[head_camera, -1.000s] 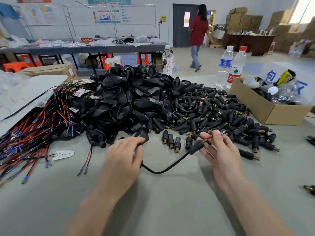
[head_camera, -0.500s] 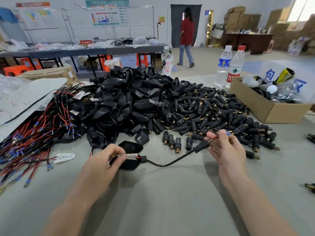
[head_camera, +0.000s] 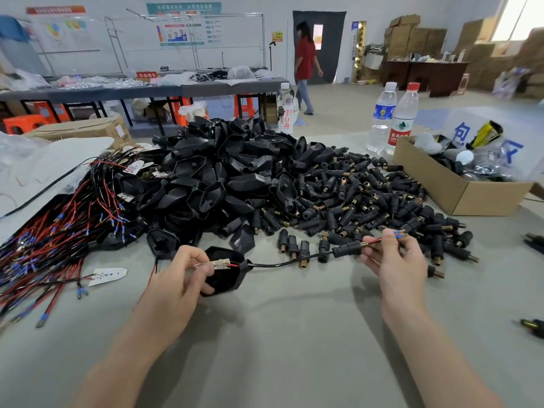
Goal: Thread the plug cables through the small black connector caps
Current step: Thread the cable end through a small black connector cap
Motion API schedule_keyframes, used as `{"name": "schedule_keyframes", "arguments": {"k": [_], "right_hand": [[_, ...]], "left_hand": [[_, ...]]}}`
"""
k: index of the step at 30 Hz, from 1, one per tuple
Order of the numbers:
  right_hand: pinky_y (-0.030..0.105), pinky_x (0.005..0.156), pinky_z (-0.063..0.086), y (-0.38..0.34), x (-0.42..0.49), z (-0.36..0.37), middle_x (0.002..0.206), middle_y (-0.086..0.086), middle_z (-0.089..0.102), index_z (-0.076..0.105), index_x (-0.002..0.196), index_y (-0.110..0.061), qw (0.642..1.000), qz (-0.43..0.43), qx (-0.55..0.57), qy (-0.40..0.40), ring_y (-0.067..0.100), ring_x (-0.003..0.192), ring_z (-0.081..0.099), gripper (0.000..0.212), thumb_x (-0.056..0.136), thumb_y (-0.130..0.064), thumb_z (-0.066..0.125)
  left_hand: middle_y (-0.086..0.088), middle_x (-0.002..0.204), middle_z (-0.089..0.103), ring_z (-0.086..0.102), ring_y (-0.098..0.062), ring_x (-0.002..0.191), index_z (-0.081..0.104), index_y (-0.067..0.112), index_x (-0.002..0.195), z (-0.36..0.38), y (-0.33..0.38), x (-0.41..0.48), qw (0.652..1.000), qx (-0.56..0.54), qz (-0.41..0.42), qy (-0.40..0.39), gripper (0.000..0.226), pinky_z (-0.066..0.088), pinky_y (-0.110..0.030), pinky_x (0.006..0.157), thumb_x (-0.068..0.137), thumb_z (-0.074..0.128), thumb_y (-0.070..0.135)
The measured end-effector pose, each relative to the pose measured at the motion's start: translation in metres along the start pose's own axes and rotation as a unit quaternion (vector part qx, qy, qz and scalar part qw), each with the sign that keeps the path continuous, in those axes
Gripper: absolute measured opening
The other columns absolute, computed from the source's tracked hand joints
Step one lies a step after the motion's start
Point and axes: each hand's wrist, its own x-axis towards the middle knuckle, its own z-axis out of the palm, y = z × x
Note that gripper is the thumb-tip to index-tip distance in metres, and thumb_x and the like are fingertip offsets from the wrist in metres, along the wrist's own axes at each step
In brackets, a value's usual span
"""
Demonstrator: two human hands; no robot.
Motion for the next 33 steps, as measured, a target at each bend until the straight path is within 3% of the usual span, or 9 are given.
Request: {"name": "schedule_keyframes", "arguments": {"k": [2,5,8,15,19,22,26,30,33], "right_hand": [[0.022,0.057,0.058,0.001,0.001,0.0,0.08,0.006,0.074,0.055,0.091,-0.019,1.0,-0.003,-0.002,0.001,0.011,0.058,0.068,0.015,0.105,-0.024,0.051],[0.027,0.057,0.058,0.002,0.002,-0.001,0.079,0.007,0.075,0.052,0.089,-0.022,0.999,-0.022,-0.039,0.015,0.013,0.056,0.068,0.018,0.105,-0.027,0.05],[0.032,0.061,0.056,0.005,0.003,-0.003,0.078,0.007,0.075,0.052,0.09,-0.027,0.995,-0.051,-0.086,0.028,0.018,0.059,0.07,0.017,0.105,-0.032,0.048],[0.034,0.058,0.056,0.005,0.004,-0.004,0.071,0.003,0.075,0.05,0.091,-0.027,0.992,-0.055,-0.101,0.045,0.017,0.052,0.067,0.016,0.106,-0.032,0.045],[0.032,0.056,0.056,0.003,0.004,-0.004,0.076,0.007,0.075,0.05,0.092,-0.026,0.994,-0.046,-0.089,0.04,0.016,0.053,0.067,0.016,0.106,-0.031,0.044],[0.024,0.051,0.056,0.0,0.003,-0.002,0.078,0.008,0.075,0.05,0.093,-0.022,0.999,-0.01,-0.04,0.013,0.013,0.055,0.067,0.017,0.107,-0.029,0.044],[0.02,0.061,0.057,0.002,-0.002,0.001,0.085,0.006,0.077,0.06,0.1,-0.014,0.996,0.064,-0.011,-0.068,0.009,0.068,0.07,0.019,0.104,-0.03,0.052],[0.016,0.069,0.056,0.006,-0.008,0.004,0.1,0.007,0.073,0.07,0.097,-0.01,0.985,0.095,-0.032,-0.141,0.009,0.085,0.068,0.017,0.102,-0.015,0.054],[0.015,0.068,0.056,0.007,-0.009,0.004,0.102,0.004,0.072,0.07,0.097,-0.012,0.985,0.069,-0.07,-0.143,0.006,0.085,0.068,0.02,0.103,-0.009,0.051]], "left_hand": [[0.016,0.081,0.073,0.07,-0.009,0.064,0.057,0.036,0.095,-0.001,0.0,0.001,1.0,-0.004,0.005,0.0,0.012,0.058,-0.042,0.067,0.099,0.057,0.025],[0.023,0.101,0.07,0.071,-0.006,0.066,0.063,0.034,0.082,-0.001,-0.002,0.002,1.0,-0.013,0.01,-0.001,0.03,0.056,-0.024,0.059,0.092,0.067,0.006],[0.018,0.105,0.071,0.07,-0.002,0.073,0.067,0.029,0.079,0.0,-0.003,0.001,0.999,0.021,0.035,-0.02,0.028,0.049,-0.01,0.061,0.086,0.073,0.002],[0.031,0.106,0.064,0.065,-0.006,0.073,0.068,0.037,0.078,0.001,-0.001,-0.003,0.993,0.069,0.087,-0.046,0.029,0.048,-0.019,0.065,0.086,0.072,0.009],[0.025,0.086,0.065,0.063,-0.005,0.064,0.064,0.048,0.091,-0.003,0.001,-0.002,0.994,0.054,0.067,-0.072,0.018,0.045,-0.012,0.063,0.09,0.07,0.031],[0.031,0.098,0.062,0.062,-0.002,0.077,0.066,0.045,0.108,-0.001,0.0,-0.001,0.991,0.055,0.073,-0.093,0.022,0.041,-0.009,0.07,0.09,0.07,0.033],[0.038,0.115,0.051,0.058,0.003,0.095,0.068,0.036,0.122,0.001,0.0,0.001,0.989,0.067,0.074,-0.106,0.04,0.037,-0.004,0.079,0.086,0.057,0.05],[0.035,0.117,0.05,0.057,0.002,0.096,0.064,0.054,0.104,-0.001,-0.002,-0.001,0.986,0.08,0.075,-0.124,0.015,0.043,-0.015,0.071,0.09,0.064,0.048],[0.032,0.108,0.056,0.057,0.001,0.091,0.057,0.054,0.098,0.0,-0.003,-0.004,0.988,0.085,0.069,-0.112,0.017,0.043,-0.013,0.066,0.086,0.067,0.049]]}}
